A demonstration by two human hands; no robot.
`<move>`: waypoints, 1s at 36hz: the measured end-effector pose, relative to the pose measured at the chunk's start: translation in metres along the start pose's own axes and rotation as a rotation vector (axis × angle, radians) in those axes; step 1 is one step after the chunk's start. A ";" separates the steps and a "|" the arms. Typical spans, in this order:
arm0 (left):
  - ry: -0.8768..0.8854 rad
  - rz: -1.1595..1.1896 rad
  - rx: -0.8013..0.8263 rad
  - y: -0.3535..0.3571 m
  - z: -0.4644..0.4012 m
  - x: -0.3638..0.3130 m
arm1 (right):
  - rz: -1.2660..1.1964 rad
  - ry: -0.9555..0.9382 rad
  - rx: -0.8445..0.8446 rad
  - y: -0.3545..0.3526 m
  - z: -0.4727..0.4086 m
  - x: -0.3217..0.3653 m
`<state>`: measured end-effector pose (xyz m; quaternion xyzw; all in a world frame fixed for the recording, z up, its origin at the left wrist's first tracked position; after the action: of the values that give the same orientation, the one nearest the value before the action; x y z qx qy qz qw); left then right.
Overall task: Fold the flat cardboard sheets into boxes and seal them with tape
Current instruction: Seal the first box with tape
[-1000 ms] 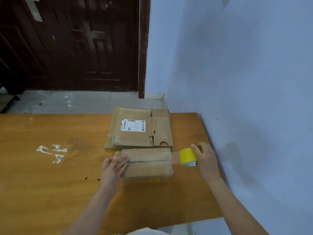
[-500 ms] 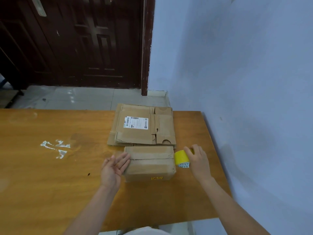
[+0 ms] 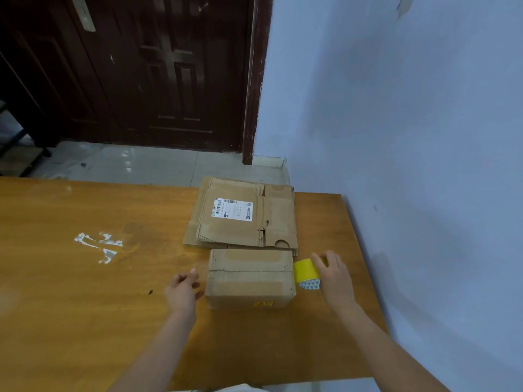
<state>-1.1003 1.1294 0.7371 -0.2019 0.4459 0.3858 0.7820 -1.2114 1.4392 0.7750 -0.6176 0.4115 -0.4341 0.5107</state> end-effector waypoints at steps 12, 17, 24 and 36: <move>-0.262 -0.213 0.120 0.013 -0.015 0.019 | -0.044 0.058 -0.031 0.002 0.006 0.003; -0.284 -0.211 0.139 0.019 -0.013 0.019 | -0.086 0.113 -0.051 0.005 0.013 0.006; -0.258 -0.291 0.089 0.009 -0.036 0.016 | -0.129 0.116 -0.028 -0.001 0.028 0.023; 0.399 -0.844 0.043 -0.001 -0.037 -0.061 | -0.301 -0.010 0.077 0.008 0.053 0.081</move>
<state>-1.1385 1.0782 0.7699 -0.4195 0.4745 -0.0217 0.7736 -1.1383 1.3756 0.7715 -0.6546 0.2946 -0.5180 0.4652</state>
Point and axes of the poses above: each hand's wrist, its own z-axis away from the middle knuckle, its own y-axis out of the palm, x = y × z, the point moved 6 cm from there along -z, towards the middle knuckle, and after that the axes turned 6 degrees about y, right-handed, at the moved point
